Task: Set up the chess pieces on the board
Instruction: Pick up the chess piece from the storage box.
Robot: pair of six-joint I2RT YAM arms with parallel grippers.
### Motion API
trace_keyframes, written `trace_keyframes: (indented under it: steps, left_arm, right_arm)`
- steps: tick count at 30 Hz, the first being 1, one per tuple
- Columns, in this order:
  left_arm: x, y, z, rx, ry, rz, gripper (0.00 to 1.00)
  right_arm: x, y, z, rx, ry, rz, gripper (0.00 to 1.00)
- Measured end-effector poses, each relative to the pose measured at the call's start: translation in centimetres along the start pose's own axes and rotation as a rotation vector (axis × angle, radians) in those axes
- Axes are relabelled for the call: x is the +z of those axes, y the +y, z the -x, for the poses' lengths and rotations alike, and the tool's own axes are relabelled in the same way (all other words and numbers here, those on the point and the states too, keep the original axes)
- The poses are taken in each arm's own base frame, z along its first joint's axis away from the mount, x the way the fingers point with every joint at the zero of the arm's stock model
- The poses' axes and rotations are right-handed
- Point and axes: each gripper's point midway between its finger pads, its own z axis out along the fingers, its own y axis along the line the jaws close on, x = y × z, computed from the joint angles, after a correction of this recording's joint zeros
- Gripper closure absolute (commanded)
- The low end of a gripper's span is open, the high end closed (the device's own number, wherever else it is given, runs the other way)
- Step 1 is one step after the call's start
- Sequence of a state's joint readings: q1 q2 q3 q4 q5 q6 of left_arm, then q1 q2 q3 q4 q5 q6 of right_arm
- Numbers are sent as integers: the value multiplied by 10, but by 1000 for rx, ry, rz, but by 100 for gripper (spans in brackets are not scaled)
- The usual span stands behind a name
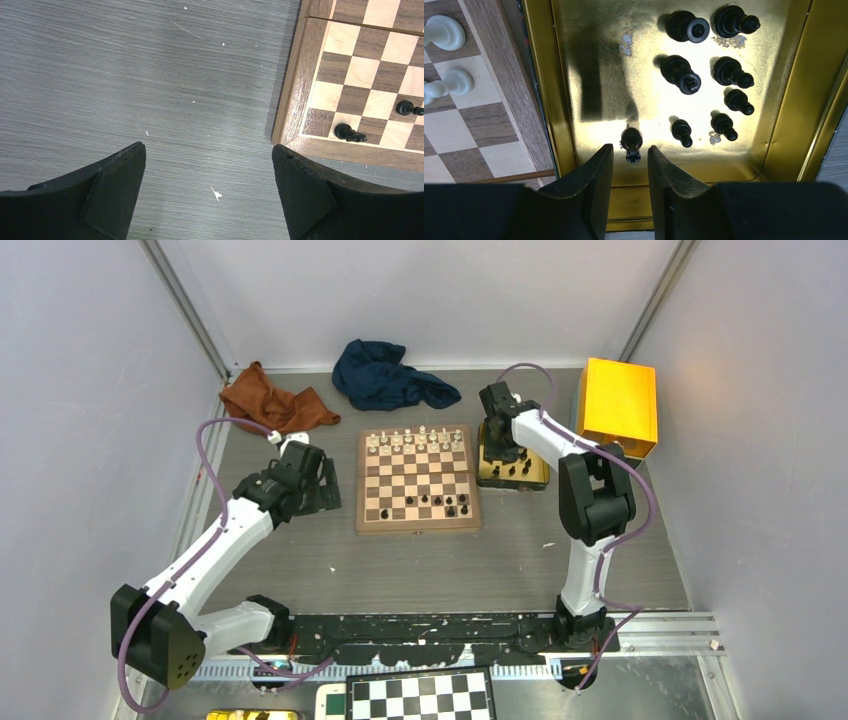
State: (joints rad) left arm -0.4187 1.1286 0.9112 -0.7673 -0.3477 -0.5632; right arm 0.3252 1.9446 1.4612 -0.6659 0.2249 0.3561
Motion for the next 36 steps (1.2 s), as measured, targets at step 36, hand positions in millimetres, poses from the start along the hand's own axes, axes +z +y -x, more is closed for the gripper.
trace_keyframes:
  steps: [36]
  left_arm:
    - [1, 0, 0, 8, 4, 4, 3]
  right_arm:
    - [9, 0, -11, 10, 35, -3, 99]
